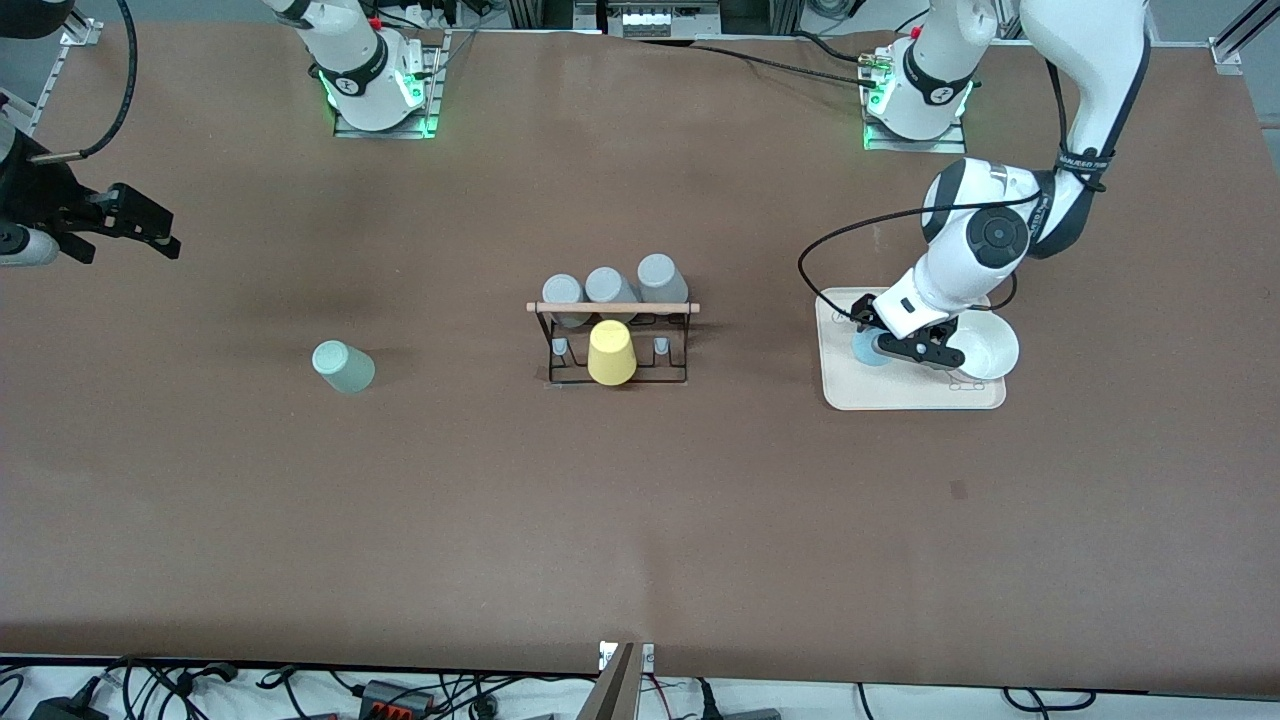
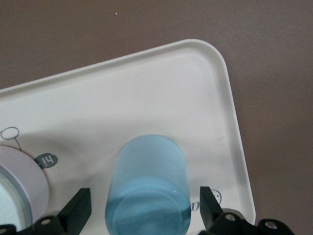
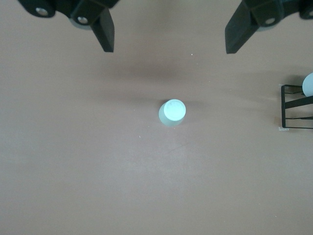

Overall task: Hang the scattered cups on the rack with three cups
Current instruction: 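Close the left gripper on the light blue cup and lift it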

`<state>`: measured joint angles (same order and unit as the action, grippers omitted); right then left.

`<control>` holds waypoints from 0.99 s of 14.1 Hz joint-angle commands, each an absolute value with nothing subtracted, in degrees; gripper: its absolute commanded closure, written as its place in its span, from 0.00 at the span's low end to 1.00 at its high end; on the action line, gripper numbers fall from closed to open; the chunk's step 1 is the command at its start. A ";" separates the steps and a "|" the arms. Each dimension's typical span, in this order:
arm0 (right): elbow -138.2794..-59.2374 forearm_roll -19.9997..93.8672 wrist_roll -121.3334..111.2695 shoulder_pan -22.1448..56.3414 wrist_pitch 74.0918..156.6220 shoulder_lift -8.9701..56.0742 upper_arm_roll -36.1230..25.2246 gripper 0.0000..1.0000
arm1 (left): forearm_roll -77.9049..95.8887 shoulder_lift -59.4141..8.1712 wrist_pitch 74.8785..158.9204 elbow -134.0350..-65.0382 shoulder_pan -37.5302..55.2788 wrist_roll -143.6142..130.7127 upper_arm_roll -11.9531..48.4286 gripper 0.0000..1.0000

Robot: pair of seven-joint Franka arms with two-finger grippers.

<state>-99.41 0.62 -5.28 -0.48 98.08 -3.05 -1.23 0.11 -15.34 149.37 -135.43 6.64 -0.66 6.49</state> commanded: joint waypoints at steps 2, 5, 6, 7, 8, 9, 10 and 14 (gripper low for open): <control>-99.84 0.00 -5.19 -1.05 98.26 -3.25 -0.79 0.00 | -0.44 -15.12 151.96 -136.58 6.24 -0.79 7.12 0.52; -99.67 -0.09 -5.27 -0.88 98.18 -3.34 -0.79 0.00 | -0.35 -13.37 151.88 -136.23 6.07 -0.44 7.03 0.62; -99.67 -0.09 -5.27 -0.88 98.00 -3.34 -0.79 0.00 | -0.35 -11.97 151.79 -135.97 6.06 -0.61 6.94 0.62; -99.67 -0.09 -5.27 -0.88 98.00 -3.43 -0.79 0.00 | -0.35 -10.91 151.53 -134.66 6.06 -0.62 6.86 0.62; -99.67 -0.09 -5.27 -0.88 98.00 -3.43 -0.79 0.00 | -0.35 -10.64 150.13 -132.91 6.06 -0.62 6.77 0.62; -99.67 -0.09 -5.36 -0.97 97.91 -3.34 -0.79 0.00 | -0.44 -10.63 148.20 -130.37 6.06 -0.79 6.94 0.62; -99.67 -0.09 -5.36 -0.97 97.91 -3.34 -0.79 0.00 | -0.35 -10.90 144.18 -126.34 6.33 -1.23 7.12 0.61; -99.67 -0.09 -5.36 -0.88 97.91 -3.43 -0.79 0.00 | -0.18 -16.50 123.80 -103.86 9.83 -4.72 7.91 0.60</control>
